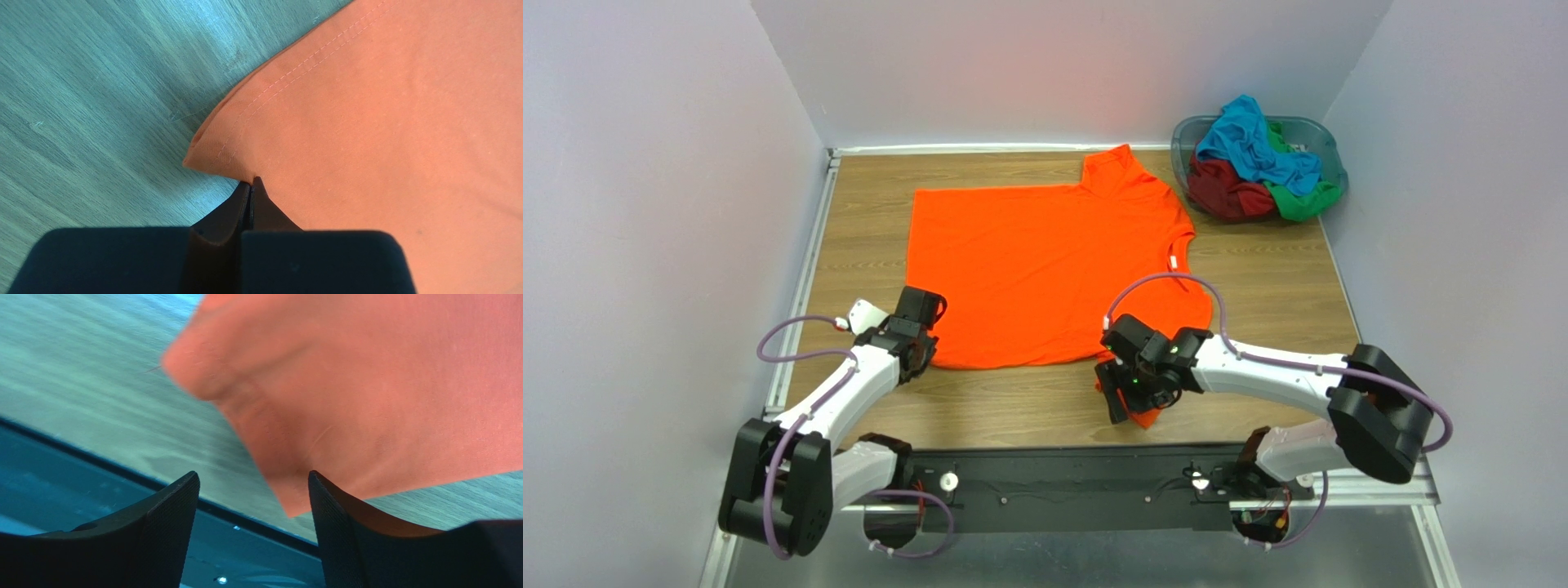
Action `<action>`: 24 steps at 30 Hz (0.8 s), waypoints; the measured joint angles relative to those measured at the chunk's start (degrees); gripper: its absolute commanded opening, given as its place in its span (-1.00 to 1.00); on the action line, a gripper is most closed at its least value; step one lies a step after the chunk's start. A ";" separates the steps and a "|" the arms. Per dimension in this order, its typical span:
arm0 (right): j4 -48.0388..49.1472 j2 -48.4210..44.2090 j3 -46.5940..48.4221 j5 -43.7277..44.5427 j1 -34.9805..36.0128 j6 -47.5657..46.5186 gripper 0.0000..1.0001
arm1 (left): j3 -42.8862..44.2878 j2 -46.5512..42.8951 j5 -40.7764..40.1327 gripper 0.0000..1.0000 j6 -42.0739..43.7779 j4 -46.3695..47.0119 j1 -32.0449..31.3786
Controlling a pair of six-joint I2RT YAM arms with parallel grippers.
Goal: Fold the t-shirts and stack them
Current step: Fold the tshirt
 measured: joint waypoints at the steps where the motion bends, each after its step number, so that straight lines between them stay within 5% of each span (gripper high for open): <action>1: -0.09 0.55 -0.02 0.26 0.00 0.07 0.36 | 0.00 -0.13 0.00 -1.00 0.00 0.00 0.00; 13: -0.96 3.48 0.61 4.59 0.00 1.14 -0.71 | -0.02 -0.26 0.02 -1.00 -0.37 0.04 0.26; 19: -1.84 0.81 -1.62 1.40 0.39 3.61 -0.99 | -0.48 -1.75 0.04 -1.00 -0.81 -0.02 0.44; 24: -6.40 -2.40 -2.67 -0.04 0.96 5.31 -0.99 | -0.48 -2.05 0.22 -1.00 -1.18 -0.31 0.63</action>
